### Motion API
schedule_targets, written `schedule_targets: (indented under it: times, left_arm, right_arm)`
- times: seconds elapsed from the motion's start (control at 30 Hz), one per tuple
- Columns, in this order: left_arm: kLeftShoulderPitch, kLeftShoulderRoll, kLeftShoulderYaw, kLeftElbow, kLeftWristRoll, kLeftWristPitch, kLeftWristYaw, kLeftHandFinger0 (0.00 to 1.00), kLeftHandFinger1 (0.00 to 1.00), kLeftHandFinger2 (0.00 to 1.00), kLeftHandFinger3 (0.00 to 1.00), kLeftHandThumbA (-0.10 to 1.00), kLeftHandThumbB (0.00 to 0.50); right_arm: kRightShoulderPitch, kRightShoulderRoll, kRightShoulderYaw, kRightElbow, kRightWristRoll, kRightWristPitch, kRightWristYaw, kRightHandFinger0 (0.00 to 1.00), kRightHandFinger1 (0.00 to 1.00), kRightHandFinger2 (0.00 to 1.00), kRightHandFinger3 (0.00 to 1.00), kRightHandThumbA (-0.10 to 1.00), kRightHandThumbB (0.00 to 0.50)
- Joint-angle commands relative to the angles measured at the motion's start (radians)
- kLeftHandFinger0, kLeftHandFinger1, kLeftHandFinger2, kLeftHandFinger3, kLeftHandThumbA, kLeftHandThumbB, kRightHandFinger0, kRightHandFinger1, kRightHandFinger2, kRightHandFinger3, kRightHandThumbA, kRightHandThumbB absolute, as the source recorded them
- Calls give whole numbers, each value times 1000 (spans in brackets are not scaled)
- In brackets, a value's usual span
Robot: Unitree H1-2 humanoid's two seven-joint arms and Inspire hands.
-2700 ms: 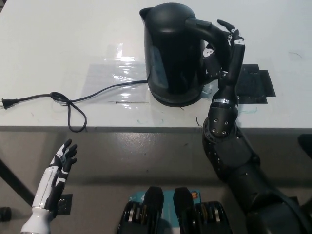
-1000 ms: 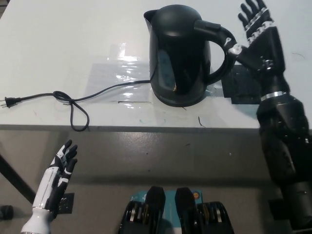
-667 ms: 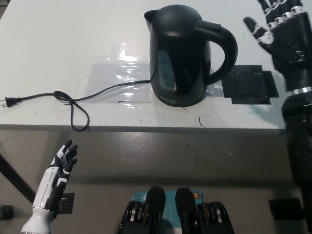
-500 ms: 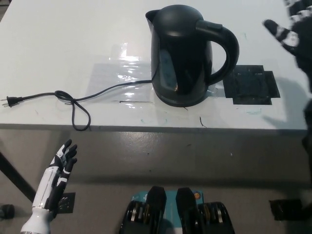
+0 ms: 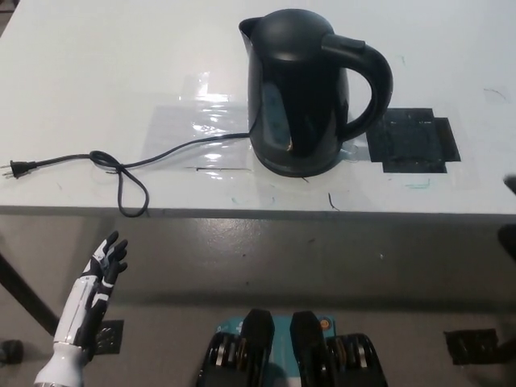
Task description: A kettle and its base are kept separately on the desk infront of the robot and the robot uses its right hand to lift the kettle by its handle and places it on its base to align it correctly.
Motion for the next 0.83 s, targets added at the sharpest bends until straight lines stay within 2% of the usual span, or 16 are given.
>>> schedule_targets:
  times: [0.0, 0.07, 0.1, 0.13, 0.17, 0.27, 0.4, 0.53, 0.67, 0.8]
  left_arm:
    - [-9, 30, 17, -14, -26, -52, -12, 1000, 1000, 1000, 1000, 942, 223]
    - [-8, 29, 16, -11, -28, -61, -13, 1000, 1000, 1000, 1000, 941, 222]
    - [-6, 29, 14, -6, -33, -69, -18, 1000, 1000, 1000, 1000, 956, 230]
    - [-6, 29, 14, -6, -33, -69, -18, 1000, 1000, 1000, 1000, 956, 230]
    - [-6, 29, 13, -1, -39, -80, -24, 1000, 1000, 1000, 1000, 961, 222]
    - [-6, 31, 12, 11, -69, -102, -41, 1000, 1000, 1000, 1000, 989, 236]
    - [-6, 33, 11, 16, -77, -110, -46, 1000, 1000, 1000, 1000, 1000, 236]
    - [-6, 36, 12, 19, -77, -115, -47, 1000, 1000, 1000, 1000, 1000, 240]
    - [-1, 42, 7, 34, -74, -141, -51, 1000, 1000, 1000, 1000, 994, 200]
    - [6, 45, 3, 38, -76, -147, -54, 1000, 1000, 1000, 1000, 994, 206]
  right_arm:
    - [295, 24, -26, -44, -197, -190, 37, 1000, 1000, 1000, 1000, 1000, 386]
    - [316, 25, -17, -5, -206, -198, 41, 1000, 1000, 1000, 1000, 1000, 385]
    - [318, 20, -2, 46, -207, -204, 50, 1000, 1000, 1000, 1000, 1000, 363]
    - [318, 20, -2, 46, -207, -204, 50, 1000, 1000, 1000, 1000, 1000, 363]
    - [312, 18, 16, 106, -215, -215, 58, 1000, 1000, 1000, 1000, 1000, 330]
    - [274, 18, 70, 250, -255, -206, 69, 1000, 1000, 1000, 1000, 1000, 346]
    - [259, 6, 102, 316, -298, -211, 76, 1000, 1000, 1000, 1000, 1000, 329]
    - [251, 5, 119, 354, -302, -212, 84, 1000, 1000, 1000, 1000, 1000, 337]
    - [243, 13, 142, 432, -272, -191, 99, 1000, 1000, 1000, 1000, 1000, 304]
    - [246, 15, 147, 454, -259, -194, 99, 1000, 1000, 1000, 1000, 1000, 288]
